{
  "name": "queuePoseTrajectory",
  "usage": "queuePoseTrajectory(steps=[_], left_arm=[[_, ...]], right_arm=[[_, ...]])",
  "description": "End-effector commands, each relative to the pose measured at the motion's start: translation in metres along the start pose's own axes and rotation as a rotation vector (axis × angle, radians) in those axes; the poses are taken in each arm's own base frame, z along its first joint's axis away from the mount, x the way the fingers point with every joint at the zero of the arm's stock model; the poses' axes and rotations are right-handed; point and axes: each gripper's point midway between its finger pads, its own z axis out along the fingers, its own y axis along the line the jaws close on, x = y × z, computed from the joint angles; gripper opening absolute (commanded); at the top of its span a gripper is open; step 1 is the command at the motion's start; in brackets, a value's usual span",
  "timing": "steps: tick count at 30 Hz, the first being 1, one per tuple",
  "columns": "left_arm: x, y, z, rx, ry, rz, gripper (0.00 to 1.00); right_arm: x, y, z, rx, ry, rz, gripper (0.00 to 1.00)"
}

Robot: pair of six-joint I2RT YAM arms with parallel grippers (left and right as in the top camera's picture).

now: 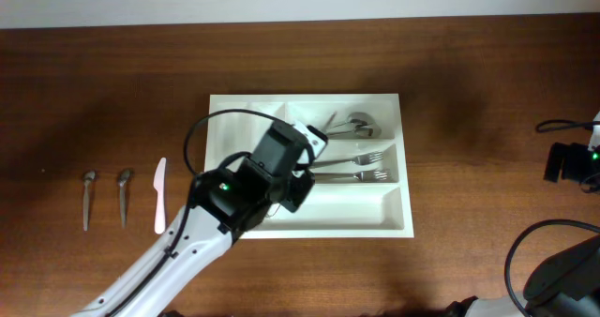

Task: Pack container
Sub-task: 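Lift the utensil and carry it right over the tray, then lower the held utensil into the tray's middle compartment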

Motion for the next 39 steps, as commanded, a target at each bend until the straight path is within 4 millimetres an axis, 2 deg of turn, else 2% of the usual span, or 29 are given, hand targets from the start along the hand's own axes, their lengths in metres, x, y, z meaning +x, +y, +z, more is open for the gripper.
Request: queuePoseTrajectory(steps=[1, 3, 6, 12, 18, 22, 26, 33, 39], left_arm=[[-0.007, 0.000, -0.004, -0.023, -0.016, 0.065, 0.09], [-0.007, 0.000, -0.004, -0.024, -0.016, 0.065, 0.06], [-0.006, 0.000, -0.004, -0.024, -0.013, 0.066, 0.07], [0.011, -0.002, -0.004, -0.008, 0.055, 0.077, 0.10], [0.034, -0.005, -0.006, 0.027, 0.148, 0.297, 0.08], [0.034, -0.012, -0.006, 0.075, 0.139, 0.378, 0.08], [0.033, -0.012, -0.005, 0.083, 0.132, 0.498, 0.17], [0.033, -0.015, -0.005, 0.109, 0.121, 0.645, 0.18], [0.027, -0.034, -0.006, 0.216, 0.041, 0.840, 0.18]], right_arm=[[0.000, 0.000, -0.007, 0.005, -0.023, -0.005, 0.99], [0.000, 0.000, -0.007, 0.005, -0.023, -0.005, 0.99], [0.000, 0.000, -0.007, 0.005, -0.023, -0.005, 0.99], [0.000, 0.000, -0.007, 0.005, -0.023, -0.005, 0.99], [0.000, 0.000, -0.007, 0.005, -0.023, -0.005, 0.99], [0.000, 0.000, -0.007, 0.005, -0.023, -0.005, 0.99], [0.000, 0.000, -0.007, 0.005, -0.023, -0.005, 0.99], [0.000, 0.000, -0.007, 0.005, -0.023, -0.005, 0.99], [0.000, 0.000, -0.007, 0.005, -0.023, -0.005, 0.99]])
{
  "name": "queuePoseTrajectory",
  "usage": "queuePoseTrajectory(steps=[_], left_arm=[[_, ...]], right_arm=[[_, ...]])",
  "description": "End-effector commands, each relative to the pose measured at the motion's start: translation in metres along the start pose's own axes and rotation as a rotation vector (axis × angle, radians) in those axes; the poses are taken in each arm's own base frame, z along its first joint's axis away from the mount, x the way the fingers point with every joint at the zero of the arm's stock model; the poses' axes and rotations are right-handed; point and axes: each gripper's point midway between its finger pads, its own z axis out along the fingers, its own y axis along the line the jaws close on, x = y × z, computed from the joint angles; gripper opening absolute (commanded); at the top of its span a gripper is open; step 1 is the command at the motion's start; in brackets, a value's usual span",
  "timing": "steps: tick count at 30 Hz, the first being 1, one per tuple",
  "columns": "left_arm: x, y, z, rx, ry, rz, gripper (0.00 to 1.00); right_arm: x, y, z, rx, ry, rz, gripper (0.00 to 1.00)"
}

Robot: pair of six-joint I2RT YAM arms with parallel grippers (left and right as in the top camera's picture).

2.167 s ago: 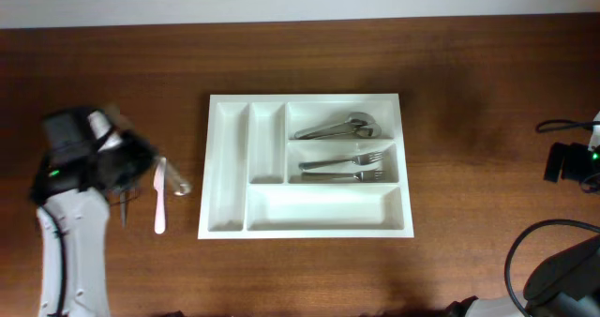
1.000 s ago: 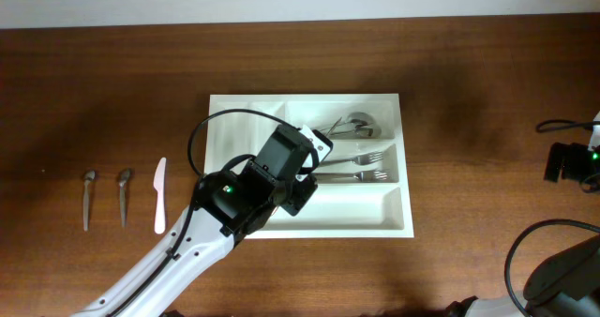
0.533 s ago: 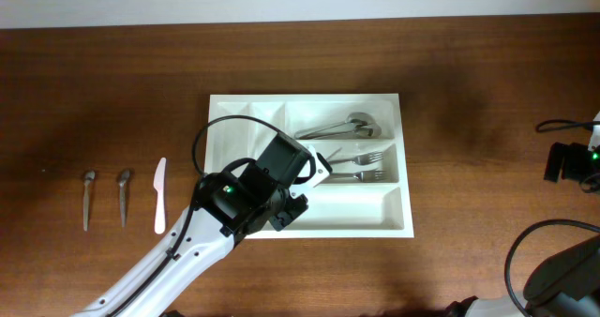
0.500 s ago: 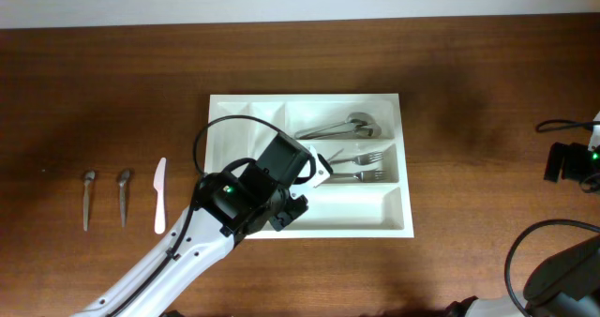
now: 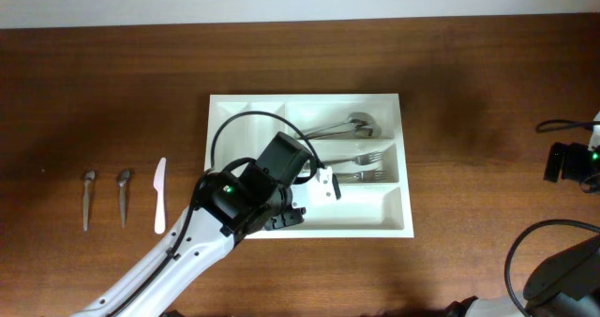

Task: Pack container
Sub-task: 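Lower the held utensil into the tray's middle compartment, then open the left gripper, raise it and move left off the tray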

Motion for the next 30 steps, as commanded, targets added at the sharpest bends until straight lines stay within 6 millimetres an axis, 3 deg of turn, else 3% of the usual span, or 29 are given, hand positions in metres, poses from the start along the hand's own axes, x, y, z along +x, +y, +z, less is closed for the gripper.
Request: queuePoseTrajectory(steps=[1, 6, 21, 27, 30], left_arm=[[-0.020, -0.007, -0.002, 0.052, -0.096, 0.153, 0.20], [-0.024, -0.009, 0.008, 0.079, -0.104, 0.152, 0.21], [0.005, -0.032, 0.082, 0.258, 0.070, 0.129, 0.20], [0.007, -0.036, 0.089, 0.278, 0.081, 0.126, 0.22], [-0.001, -0.038, 0.089, 0.294, 0.037, 0.123, 0.28]], right_arm=[[0.000, 0.000, -0.007, 0.005, -0.023, -0.006, 0.99], [0.000, 0.000, -0.007, 0.005, -0.023, -0.006, 0.99], [0.000, 0.000, -0.007, 0.005, -0.023, -0.006, 0.99], [0.000, 0.000, -0.007, 0.005, -0.023, -0.006, 0.99], [0.000, 0.000, -0.007, 0.005, -0.023, -0.006, 0.99]])
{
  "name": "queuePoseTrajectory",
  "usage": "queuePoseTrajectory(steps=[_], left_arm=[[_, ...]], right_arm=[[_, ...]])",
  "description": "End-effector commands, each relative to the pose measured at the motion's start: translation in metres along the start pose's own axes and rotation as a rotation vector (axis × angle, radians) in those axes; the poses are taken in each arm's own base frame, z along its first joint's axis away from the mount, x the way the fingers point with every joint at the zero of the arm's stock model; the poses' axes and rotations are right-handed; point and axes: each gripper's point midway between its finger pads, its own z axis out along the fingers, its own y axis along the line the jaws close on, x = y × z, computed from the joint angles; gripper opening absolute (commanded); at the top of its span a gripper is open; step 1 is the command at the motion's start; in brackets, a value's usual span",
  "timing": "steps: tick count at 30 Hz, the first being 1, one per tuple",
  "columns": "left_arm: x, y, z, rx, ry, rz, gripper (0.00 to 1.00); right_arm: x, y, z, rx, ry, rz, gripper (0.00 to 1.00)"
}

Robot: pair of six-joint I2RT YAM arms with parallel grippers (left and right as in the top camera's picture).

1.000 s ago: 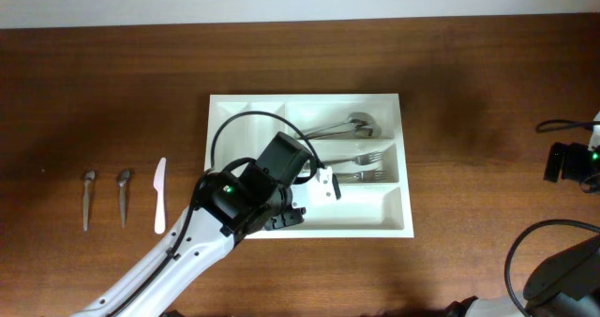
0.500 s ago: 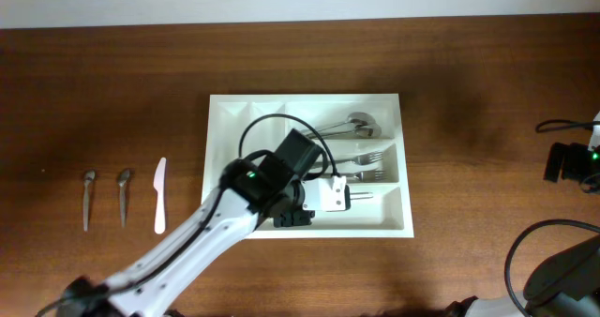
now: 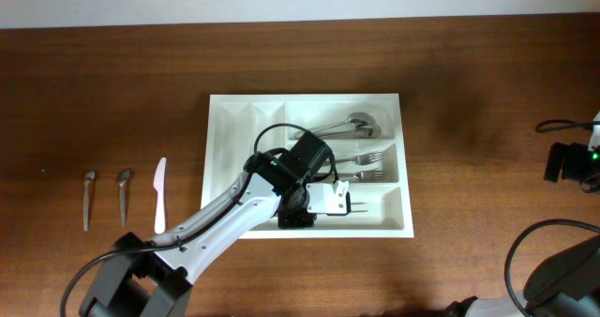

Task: Pack container
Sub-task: 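Open the left gripper, raise it and move left off the tray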

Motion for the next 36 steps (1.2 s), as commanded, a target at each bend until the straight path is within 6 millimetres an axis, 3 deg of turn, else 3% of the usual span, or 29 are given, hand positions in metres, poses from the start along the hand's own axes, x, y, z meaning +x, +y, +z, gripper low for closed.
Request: queuePoseTrajectory(steps=[1, 7, 20, 21, 23, 25, 27, 32, 36], left_arm=[[-0.018, -0.001, -0.003, 0.026, -0.079, 0.019, 0.29], [-0.026, 0.001, -0.004, 0.025, -0.121, 0.025, 0.35], [-0.026, 0.001, -0.004, 0.024, -0.121, 0.025, 0.37], [-0.026, 0.001, -0.004, 0.024, -0.121, 0.025, 0.42], [-0.026, 0.001, -0.004, 0.024, -0.121, 0.025, 0.63], [-0.026, 0.001, -0.004, 0.024, -0.121, 0.025, 0.70], [-0.027, 0.002, -0.004, 0.018, -0.126, 0.027, 0.84], [-0.047, 0.022, -0.013, -0.048, -0.195, -0.056, 0.97], [-0.081, 0.057, -0.053, -0.131, -0.307, -0.205, 0.98]], right_arm=[[0.000, 0.000, -0.007, 0.005, -0.023, -0.006, 0.99], [0.000, 0.000, -0.007, 0.005, -0.023, -0.006, 0.99], [0.000, 0.000, -0.007, 0.005, -0.023, -0.006, 0.99], [0.000, 0.000, -0.007, 0.005, -0.023, -0.006, 0.99], [0.000, 0.000, -0.007, 0.005, -0.023, -0.006, 0.99], [0.000, 0.000, -0.007, 0.005, -0.023, -0.006, 0.99], [0.000, 0.000, -0.007, 0.005, -0.023, -0.006, 0.99], [0.000, 0.000, -0.007, 0.005, -0.023, -0.006, 0.99], [0.000, 0.000, -0.007, 0.005, -0.023, -0.006, 0.99]])
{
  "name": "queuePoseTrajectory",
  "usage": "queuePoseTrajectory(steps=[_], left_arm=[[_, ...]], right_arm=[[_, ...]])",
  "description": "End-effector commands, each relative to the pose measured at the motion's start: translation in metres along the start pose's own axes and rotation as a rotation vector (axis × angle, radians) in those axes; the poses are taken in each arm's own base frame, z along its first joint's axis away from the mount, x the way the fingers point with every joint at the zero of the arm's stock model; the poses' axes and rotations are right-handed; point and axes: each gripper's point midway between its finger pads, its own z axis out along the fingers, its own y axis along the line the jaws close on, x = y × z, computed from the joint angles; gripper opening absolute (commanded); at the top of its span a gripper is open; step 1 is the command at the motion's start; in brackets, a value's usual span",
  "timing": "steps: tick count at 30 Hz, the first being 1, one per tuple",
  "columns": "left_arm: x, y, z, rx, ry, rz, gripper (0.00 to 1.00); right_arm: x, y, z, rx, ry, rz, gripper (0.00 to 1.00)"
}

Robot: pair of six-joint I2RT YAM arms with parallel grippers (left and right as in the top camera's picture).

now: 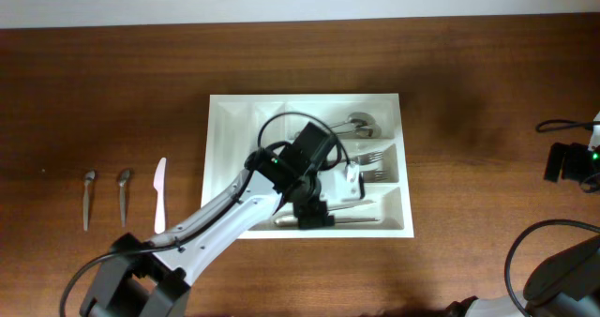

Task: Pack container
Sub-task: 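Open the left gripper, raise it and move left off the tray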

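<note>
The white compartment tray [217,148] stands mid-table. A spoon [354,124] lies in its top right slot and two forks [375,158] in the slot below. A metal knife [349,220] lies flat in the bottom slot. My left gripper [351,180] hovers over the fork slot and the divider, just above the knife, and looks open with nothing in it. Only the dark end of my right arm [566,161] shows at the right edge, and its fingers cannot be made out.
On the table left of the tray lie two metal spoons [87,199] [124,195] and a white plastic knife [159,195], side by side. Cables of the right arm [525,251] loop at the lower right corner.
My left gripper was low in the bottom slot and is now up towards the fork slot. A metal knife now lies loose in the bottom slot.
My left arm first hung over the middle of the tray. It then stood at the tray's front left part, and later its gripper was down in the bottom slot. Now a knife lies there and the gripper stands clear of it. The right arm stayed still throughout.
</note>
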Motion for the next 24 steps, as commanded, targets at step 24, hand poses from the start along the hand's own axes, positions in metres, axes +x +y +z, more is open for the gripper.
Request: queuePoseTrajectory(steps=[24], left_arm=[[0.135, 0.169, -0.196, -0.790, 0.162, -1.256, 0.99]], right_arm=[[0.000, 0.000, -0.007, 0.005, -0.023, -0.006, 0.99]])
